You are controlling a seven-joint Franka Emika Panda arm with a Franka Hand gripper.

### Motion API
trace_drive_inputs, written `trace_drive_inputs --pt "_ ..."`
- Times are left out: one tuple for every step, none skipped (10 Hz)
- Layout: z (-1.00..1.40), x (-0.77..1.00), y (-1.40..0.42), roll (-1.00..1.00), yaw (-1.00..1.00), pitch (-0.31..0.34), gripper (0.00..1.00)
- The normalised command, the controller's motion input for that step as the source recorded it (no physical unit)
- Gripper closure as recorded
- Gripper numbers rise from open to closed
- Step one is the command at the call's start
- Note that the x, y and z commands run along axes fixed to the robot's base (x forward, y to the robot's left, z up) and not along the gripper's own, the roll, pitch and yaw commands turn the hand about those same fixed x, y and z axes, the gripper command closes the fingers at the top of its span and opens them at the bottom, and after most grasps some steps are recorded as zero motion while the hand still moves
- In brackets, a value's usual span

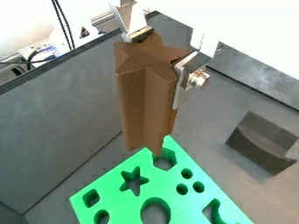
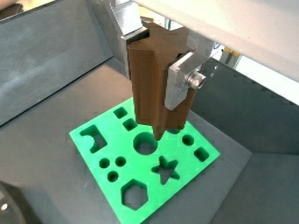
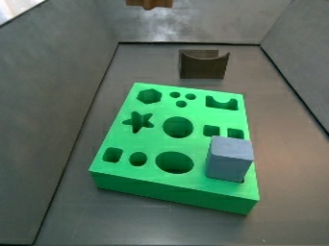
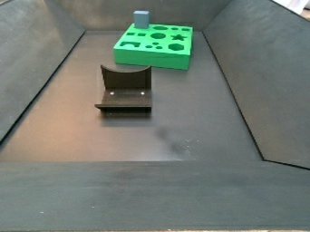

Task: Pick up the star object. Move up. Move to above the board. Insert the star object.
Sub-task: Insert the star object.

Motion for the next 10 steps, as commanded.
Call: trace_drive_inputs --pt "-0.12 0.00 0.00 0.02 0.00 -0.011 1.00" --pt "-0.19 0.00 -0.01 0.08 0.00 -0.014 1.00" --pt "-0.32 -0.02 0.00 0.13 0.00 -0.041 1.00" --pt "-0.50 0.00 0.00 0.15 0.03 -0.043 1.00" --pt "-0.67 0.00 -0.01 0.16 0.09 -0.101 1.00" --pt "-0.76 0.00 -0.04 0.15 0.07 -0.114 1.00" --pt "-0.79 0.00 -0.06 0.16 0.05 -0.124 1.00" --pt "-0.77 0.00 -0.04 0.17 0.03 -0.134 1.00" --pt "-0.49 -0.01 -0.02 0.10 0.00 -0.091 1.00" --pt "-0.02 -0.01 0.00 0.01 0.00 0.000 1.00"
